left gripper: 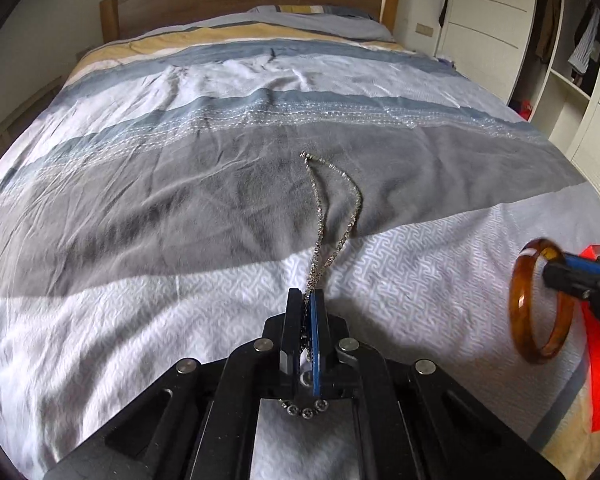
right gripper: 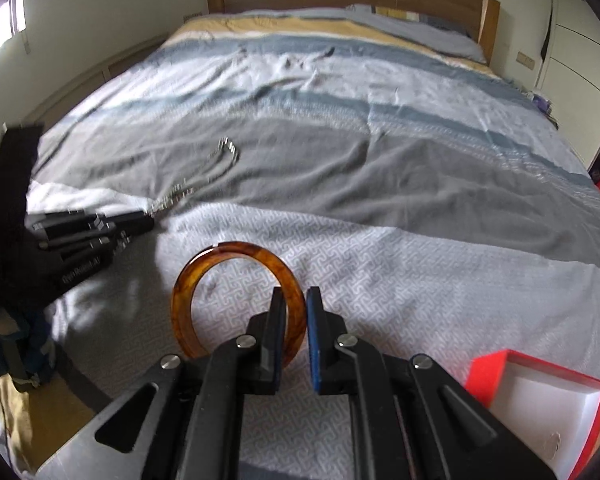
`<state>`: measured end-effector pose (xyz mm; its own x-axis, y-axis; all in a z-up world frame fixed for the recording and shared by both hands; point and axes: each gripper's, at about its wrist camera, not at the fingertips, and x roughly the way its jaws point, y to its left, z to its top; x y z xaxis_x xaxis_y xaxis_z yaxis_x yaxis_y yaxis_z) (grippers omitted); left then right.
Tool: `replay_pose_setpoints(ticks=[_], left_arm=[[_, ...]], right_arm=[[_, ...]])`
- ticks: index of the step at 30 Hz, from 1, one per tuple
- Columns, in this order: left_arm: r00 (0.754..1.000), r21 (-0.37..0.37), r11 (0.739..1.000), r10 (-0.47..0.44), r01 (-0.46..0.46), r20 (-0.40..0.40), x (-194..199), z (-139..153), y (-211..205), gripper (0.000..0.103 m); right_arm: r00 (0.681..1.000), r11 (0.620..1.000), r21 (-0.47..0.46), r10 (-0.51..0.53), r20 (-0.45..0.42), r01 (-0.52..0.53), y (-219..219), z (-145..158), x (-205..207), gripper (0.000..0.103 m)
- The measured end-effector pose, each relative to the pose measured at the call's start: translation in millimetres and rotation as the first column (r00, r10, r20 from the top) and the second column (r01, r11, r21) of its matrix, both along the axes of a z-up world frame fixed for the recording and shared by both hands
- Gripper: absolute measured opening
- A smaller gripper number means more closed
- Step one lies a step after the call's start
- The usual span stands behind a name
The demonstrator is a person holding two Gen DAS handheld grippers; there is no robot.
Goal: Organize jewelry
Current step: 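Carry the necklace in the left tool while the right tool carries the amber bangle into the box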
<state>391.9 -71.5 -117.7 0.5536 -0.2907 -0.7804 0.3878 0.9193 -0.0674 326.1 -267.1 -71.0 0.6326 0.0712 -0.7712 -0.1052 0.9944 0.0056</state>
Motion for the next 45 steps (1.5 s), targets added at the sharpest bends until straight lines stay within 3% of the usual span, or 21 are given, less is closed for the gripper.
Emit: replay_pose_setpoints(ticks=[10, 19, 25, 31, 34, 39, 45], left_arm=[[0.998, -0.04, 0.999, 0.003, -0.001, 0.059, -44, 46, -1, 0.004], [0.989, -0.038, 0.998, -0.05, 0.056, 0.14, -94, 100, -25, 0.004], [0.969, -0.055, 0.989, -0.12, 0.135, 0.215, -134, 148, -60, 0.004], [0.947, -0.111, 0.967, -0.194, 0.229, 0.257, -170, 179, -105, 0.004], [0.938, -0.13, 0.953, -0.237, 0.275, 0.252, -186, 179, -136, 0.004], [0.932, -0.143, 0.932, -0.303, 0.334, 0.198, -203, 154, -189, 0.004], [0.94, -0.123, 0.935, -0.321, 0.334, 0.113, -208, 111, -229, 0.004]], right_arm=[[0.993, 0.997, 0.056, -0.051, 0.103, 0.046, -31, 51, -48, 0.009], [0.963, 0.974, 0.101, -0.217, 0.16, 0.202, -112, 87, -113, 0.009], [0.94, 0.955, 0.103, -0.294, 0.174, 0.28, -160, 99, -151, 0.009], [0.937, 0.948, 0.07, -0.318, 0.142, 0.311, -188, 87, -178, 0.009], [0.939, 0.946, 0.051, -0.323, 0.122, 0.319, -196, 77, -184, 0.009], [0.945, 0.948, 0.018, -0.318, 0.072, 0.318, -207, 57, -181, 0.009], [0.952, 0.952, -0.012, -0.306, 0.024, 0.306, -213, 35, -168, 0.009]])
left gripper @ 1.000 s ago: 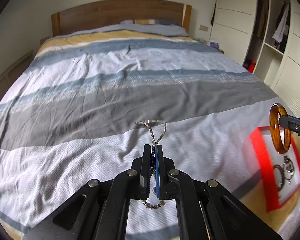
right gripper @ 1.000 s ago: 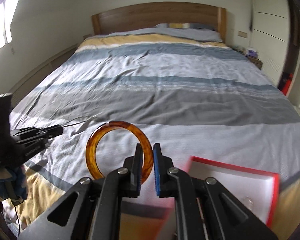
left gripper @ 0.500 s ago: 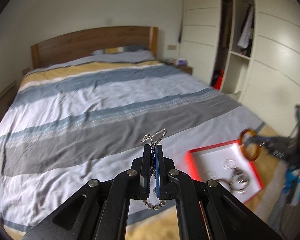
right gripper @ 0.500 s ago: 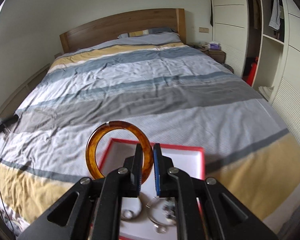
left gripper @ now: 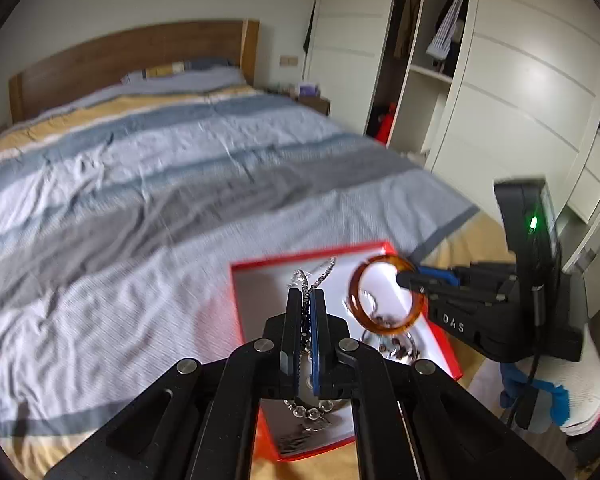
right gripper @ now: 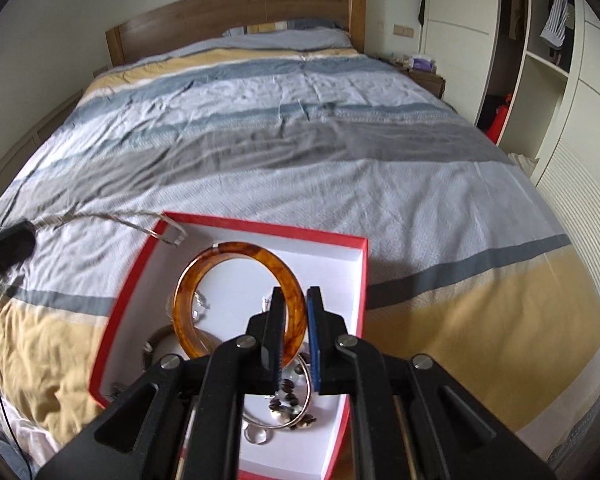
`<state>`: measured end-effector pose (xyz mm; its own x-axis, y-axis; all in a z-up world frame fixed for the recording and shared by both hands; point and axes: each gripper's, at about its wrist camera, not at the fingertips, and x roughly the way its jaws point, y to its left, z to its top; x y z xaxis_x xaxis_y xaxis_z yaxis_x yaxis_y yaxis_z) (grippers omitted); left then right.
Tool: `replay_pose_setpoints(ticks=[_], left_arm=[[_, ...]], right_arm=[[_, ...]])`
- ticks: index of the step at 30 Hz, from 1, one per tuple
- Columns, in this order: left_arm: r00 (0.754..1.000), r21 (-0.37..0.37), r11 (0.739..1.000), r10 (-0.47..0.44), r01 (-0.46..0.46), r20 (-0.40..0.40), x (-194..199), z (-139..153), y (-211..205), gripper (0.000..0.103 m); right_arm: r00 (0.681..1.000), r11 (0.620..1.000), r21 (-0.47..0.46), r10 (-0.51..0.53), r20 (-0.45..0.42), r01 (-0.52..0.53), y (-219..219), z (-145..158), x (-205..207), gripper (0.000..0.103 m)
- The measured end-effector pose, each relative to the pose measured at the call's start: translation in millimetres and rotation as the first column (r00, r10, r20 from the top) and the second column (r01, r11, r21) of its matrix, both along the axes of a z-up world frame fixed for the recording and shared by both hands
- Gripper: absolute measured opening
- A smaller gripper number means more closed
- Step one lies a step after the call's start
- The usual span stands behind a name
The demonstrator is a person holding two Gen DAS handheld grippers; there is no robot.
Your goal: Organize jewelry
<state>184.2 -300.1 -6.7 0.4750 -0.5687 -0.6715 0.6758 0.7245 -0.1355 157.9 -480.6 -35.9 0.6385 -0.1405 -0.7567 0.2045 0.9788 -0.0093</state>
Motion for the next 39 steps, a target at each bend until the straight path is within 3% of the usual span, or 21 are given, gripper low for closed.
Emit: replay_pose_setpoints(ticks=[7, 15, 20, 24, 27, 30, 39], left_arm=[[0.998, 0.074, 0.997, 0.011, -0.007, -0.066, 4, -49, -24, 0.004], [0.991, 0.138, 0.99, 0.043, -0.025, -0.13, 3, -85, -27, 0.004], [0.983, 0.141, 0.99, 0.053, -0.028, -0.174, 2, -95, -25, 0.004], [0.982, 0.14, 0.989, 0.065, -0.04, -0.179, 0, -92, -23, 0.016], [0.983, 0.124, 0.991, 0.068, -0.047, -0.172, -4, -84, -18, 0.031], [0.985, 0.113, 0.992, 0.068, -0.05, -0.157, -11, -71, -14, 0.034], [0.987, 0.093, 0.982, 0.162, -0.161, 0.001, -50, -9, 27, 0.059]], right_arm=[[0.997, 0.999, -0.028, 0.014, -0.07, -0.016, -5, -27, 18, 0.009], [0.991, 0.996, -0.078, 0.024, -0.13, -0.034, -4, -43, 32, 0.009], [0.986, 0.995, -0.089, 0.027, -0.167, -0.043, -7, -49, 35, 0.011], [0.985, 0.996, -0.084, 0.014, -0.17, -0.029, -9, -48, 31, 0.012], [0.99, 0.998, -0.06, 0.005, -0.143, -0.014, -10, -39, 23, 0.021], [0.994, 0.999, -0.04, -0.006, -0.107, 0.002, -9, -25, 12, 0.029], [1.0, 1.0, 0.014, -0.002, 0.027, 0.001, 26, 33, -34, 0.04]])
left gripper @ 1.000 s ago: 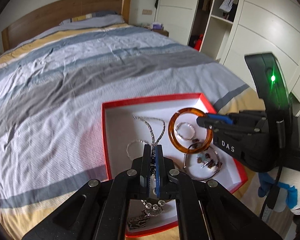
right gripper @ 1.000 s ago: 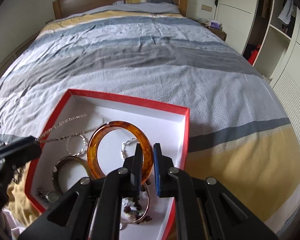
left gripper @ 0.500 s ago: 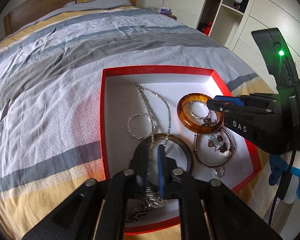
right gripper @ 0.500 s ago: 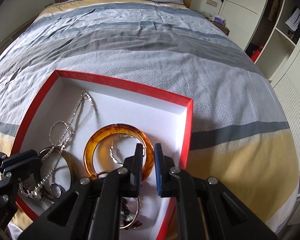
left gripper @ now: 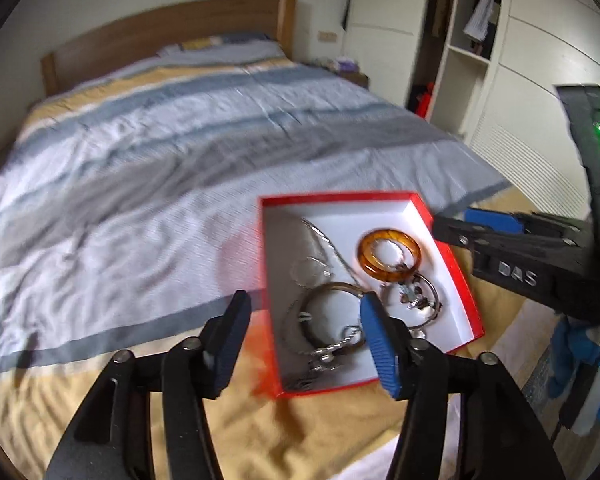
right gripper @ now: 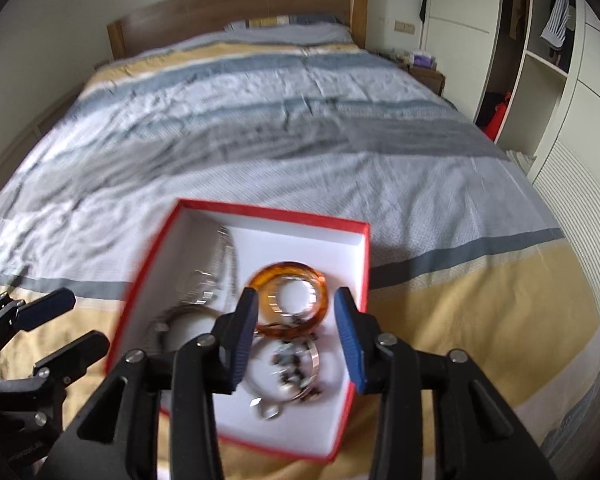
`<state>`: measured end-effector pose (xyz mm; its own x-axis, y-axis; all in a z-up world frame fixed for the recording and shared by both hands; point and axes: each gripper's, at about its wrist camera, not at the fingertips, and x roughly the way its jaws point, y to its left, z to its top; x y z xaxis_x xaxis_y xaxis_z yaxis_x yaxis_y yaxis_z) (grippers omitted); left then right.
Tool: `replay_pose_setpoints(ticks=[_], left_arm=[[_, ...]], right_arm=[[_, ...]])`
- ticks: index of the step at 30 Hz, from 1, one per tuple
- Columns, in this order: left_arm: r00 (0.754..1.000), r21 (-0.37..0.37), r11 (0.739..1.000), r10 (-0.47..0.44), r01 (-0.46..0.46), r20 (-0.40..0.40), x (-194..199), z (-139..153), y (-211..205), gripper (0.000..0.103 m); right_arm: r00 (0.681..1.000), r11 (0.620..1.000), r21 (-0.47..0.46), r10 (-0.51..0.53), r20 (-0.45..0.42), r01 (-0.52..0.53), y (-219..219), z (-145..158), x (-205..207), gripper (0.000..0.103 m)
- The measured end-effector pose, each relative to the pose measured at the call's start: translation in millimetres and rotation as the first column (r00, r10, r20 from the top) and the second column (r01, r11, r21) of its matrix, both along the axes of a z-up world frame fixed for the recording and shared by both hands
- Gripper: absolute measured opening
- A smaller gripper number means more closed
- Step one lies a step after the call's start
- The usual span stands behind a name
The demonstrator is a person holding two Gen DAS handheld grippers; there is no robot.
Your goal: Organize jewelry
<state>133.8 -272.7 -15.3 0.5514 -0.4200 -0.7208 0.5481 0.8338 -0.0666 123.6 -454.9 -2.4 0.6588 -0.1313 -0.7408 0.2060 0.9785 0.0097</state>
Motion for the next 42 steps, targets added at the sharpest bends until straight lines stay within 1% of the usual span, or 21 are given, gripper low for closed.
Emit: replay_pose_setpoints(ticks=[3, 6, 7, 10, 13, 16, 18, 20, 25, 30, 34, 38, 42], left_arm=[[0.997, 0.002, 0.998, 0.061, -0.061, 0.056, -16, 22, 24, 0.068], [0.985, 0.008, 0.992, 0.124, -0.126, 0.123, -36, 44, 52, 0.075], [0.977, 0.011, 0.988, 0.153, -0.156, 0.146, -45, 52, 64, 0.079], [0.961, 0.002, 0.975, 0.217, -0.221, 0.172, -62, 67, 93, 0.087], [0.935, -0.005, 0.956, 0.287, -0.293, 0.21, -84, 81, 126, 0.092], [0.909, 0.004, 0.939, 0.332, -0.344, 0.25, -105, 89, 150, 0.097], [0.898, 0.002, 0.932, 0.349, -0.363, 0.268, -118, 93, 162, 0.098], [0.885, 0.004, 0.924, 0.364, -0.381, 0.29, -133, 97, 174, 0.1], [0.865, 0.0, 0.914, 0.385, -0.406, 0.32, -168, 105, 196, 0.103], [0.85, -0.008, 0.908, 0.396, -0.419, 0.347, -197, 115, 209, 0.103], [0.827, -0.025, 0.898, 0.414, -0.439, 0.38, -220, 126, 220, 0.103], [0.811, -0.031, 0.888, 0.433, -0.459, 0.395, -233, 132, 227, 0.103], [0.784, -0.044, 0.874, 0.456, -0.485, 0.422, -250, 136, 232, 0.103]], right_arm=[[0.998, 1.0, 0.019, 0.019, 0.059, -0.02, 24, 21, -22, 0.042], [0.993, 0.998, 0.028, 0.059, 0.104, -0.062, 56, 38, -44, 0.045], [0.991, 0.997, 0.027, 0.071, 0.114, -0.075, 66, 41, -51, 0.045], [0.984, 0.993, 0.029, 0.108, 0.141, -0.113, 96, 51, -73, 0.048], [0.977, 0.989, 0.031, 0.135, 0.165, -0.142, 123, 58, -92, 0.053], [0.97, 0.985, 0.022, 0.162, 0.183, -0.168, 151, 62, -113, 0.055], [0.967, 0.985, 0.016, 0.165, 0.195, -0.172, 164, 65, -125, 0.057], [0.963, 0.984, 0.009, 0.173, 0.206, -0.179, 176, 68, -137, 0.061], [0.95, 0.979, -0.032, 0.205, 0.235, -0.203, 202, 81, -163, 0.066], [0.934, 0.97, -0.058, 0.243, 0.263, -0.236, 224, 92, -187, 0.068], [0.92, 0.963, -0.074, 0.271, 0.284, -0.261, 238, 100, -203, 0.069], [0.911, 0.959, -0.081, 0.282, 0.301, -0.27, 244, 105, -214, 0.069], [0.905, 0.959, -0.088, 0.282, 0.319, -0.268, 245, 109, -227, 0.069]])
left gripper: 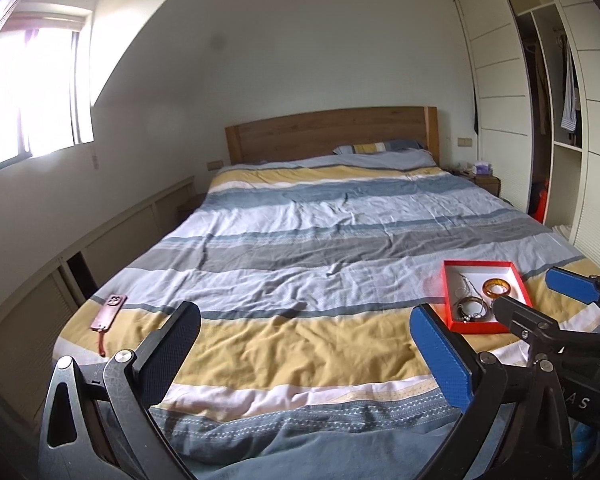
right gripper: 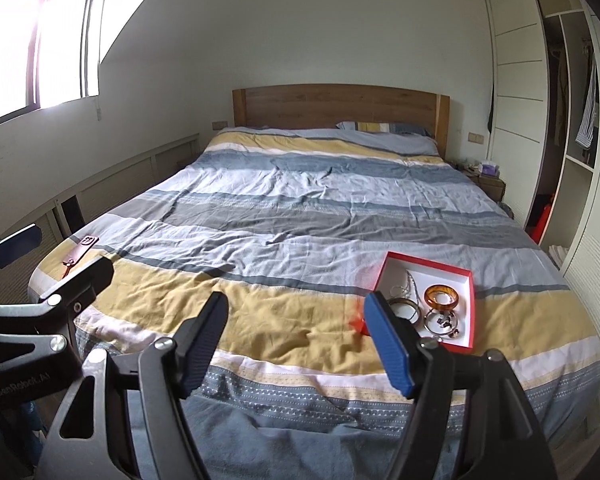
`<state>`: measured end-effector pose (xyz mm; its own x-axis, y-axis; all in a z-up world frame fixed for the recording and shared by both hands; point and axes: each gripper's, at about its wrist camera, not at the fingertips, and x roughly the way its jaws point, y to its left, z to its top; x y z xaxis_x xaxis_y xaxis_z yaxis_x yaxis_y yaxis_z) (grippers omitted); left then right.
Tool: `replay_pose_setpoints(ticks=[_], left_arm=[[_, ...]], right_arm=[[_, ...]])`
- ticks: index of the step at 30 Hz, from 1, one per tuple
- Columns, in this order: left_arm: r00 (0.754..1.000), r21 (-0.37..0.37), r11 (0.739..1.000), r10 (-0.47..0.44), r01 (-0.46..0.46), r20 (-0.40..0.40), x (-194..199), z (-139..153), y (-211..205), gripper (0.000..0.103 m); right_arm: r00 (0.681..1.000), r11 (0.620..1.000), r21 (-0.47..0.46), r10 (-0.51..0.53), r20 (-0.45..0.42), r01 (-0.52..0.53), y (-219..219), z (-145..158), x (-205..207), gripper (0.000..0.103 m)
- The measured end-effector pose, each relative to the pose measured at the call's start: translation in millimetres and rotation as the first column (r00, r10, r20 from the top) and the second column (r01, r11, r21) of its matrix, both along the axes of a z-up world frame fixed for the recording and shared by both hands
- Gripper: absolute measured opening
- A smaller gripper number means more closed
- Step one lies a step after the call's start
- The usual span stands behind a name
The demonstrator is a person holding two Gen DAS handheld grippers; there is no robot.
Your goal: Organize jewelry
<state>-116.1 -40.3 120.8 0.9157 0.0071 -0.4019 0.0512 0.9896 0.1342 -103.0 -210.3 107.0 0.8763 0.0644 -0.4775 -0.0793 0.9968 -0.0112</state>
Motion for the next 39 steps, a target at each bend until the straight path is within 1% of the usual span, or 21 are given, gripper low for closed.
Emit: replay_pose_setpoints(ticks=[2, 6, 11, 16, 24, 39], left_arm=[[1.0, 0.008, 1.0, 0.017, -0.017, 0.023, -9, 3, 0, 0.103], [0.998, 0.005, 1.0, 0.021, -0.022, 0.063, -22, 7, 2, 0.103], [0.997, -0.022, 1.0, 0.011, -0.009, 0.071, -34, 8, 6, 0.103], [0.998, -0.035, 0.999, 0.001, 0.001, 0.065, -42, 5, 9, 0.103], [0.999, -0.016, 1.0, 0.008, -0.007, 0.054, -46, -3, 4, 0.102], [1.0, 0.003, 1.0, 0.003, -0.002, -0.007, -33, -21, -7, 0.103]], right_arm=[[1.0, 1.0, 0.004, -0.003, 0.007, 0.003, -1, 1, -6, 0.069], [1.0, 1.0, 0.005, -0.009, 0.015, 0.009, 0, 1, -18, 0.069], [1.0, 1.0, 0.0, -0.008, 0.022, 0.008, 2, 0, -31, 0.069], [0.999, 1.0, -0.005, -0.014, 0.04, 0.014, 4, 1, -41, 0.069], [0.998, 1.0, 0.0, -0.031, 0.055, 0.031, -2, -1, -49, 0.069], [0.998, 0.998, 0.02, -0.067, 0.017, 0.066, -18, -18, -39, 0.069]])
